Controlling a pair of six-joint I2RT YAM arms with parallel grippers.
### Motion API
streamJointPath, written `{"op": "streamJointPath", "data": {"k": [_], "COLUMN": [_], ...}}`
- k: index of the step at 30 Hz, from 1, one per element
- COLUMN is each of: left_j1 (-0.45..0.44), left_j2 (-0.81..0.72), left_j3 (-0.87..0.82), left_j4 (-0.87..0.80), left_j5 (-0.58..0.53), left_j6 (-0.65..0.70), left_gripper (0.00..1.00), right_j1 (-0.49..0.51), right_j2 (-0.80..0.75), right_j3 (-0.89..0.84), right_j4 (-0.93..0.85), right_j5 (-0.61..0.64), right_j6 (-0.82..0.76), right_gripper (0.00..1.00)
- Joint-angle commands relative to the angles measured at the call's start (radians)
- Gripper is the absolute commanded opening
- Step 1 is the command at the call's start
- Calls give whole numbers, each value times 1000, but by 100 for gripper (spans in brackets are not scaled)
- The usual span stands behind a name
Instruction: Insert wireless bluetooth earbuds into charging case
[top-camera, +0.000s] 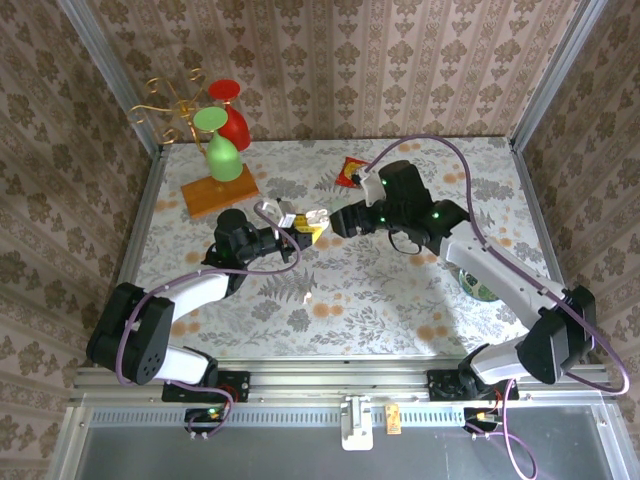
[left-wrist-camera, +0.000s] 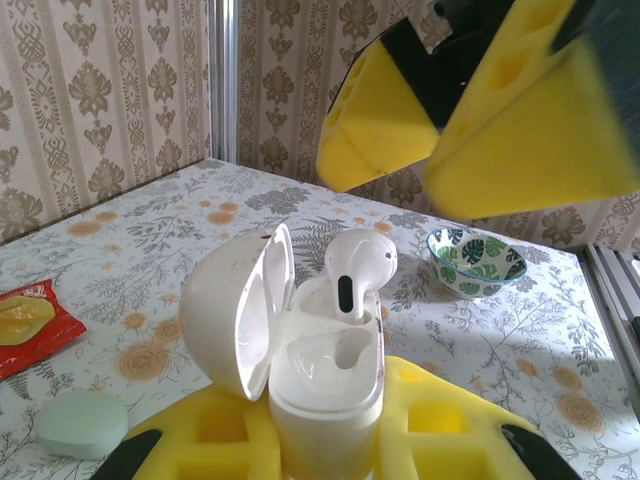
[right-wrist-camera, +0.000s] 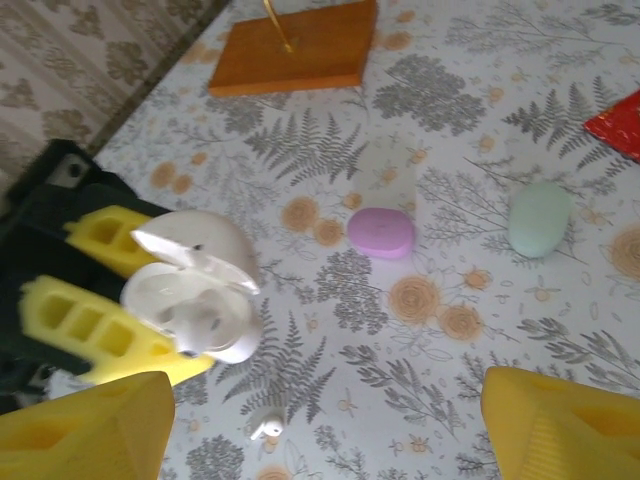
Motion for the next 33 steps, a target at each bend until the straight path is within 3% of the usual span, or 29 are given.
{"op": "streamJointPath", "data": {"k": [1,5,17,27,33], "left_j1": [7,6,6,7,61], "left_j2": [-1,1,-23,-24,-70], "left_j3": [3,4,4,-16,-47], "left_j4": [57,66,59,74,86], "left_j5": [27,36,55,4,-60], "left_j6": [-17,-26,-35,-12,5], "left_gripper": [7,7,6,6,6], "right_j1": [-1,5,-22,-23,-23], "right_j2": [-31,17,69,-16,-32], "right_j3": [-11,3,16,-63,-138], "right_j4": [58,63,31,82,51], "right_j5": [-98,-141,-27,-35,53], "right_j6": [-5,4,33,31,170], "right_gripper": [81,81,68,72,72]}}
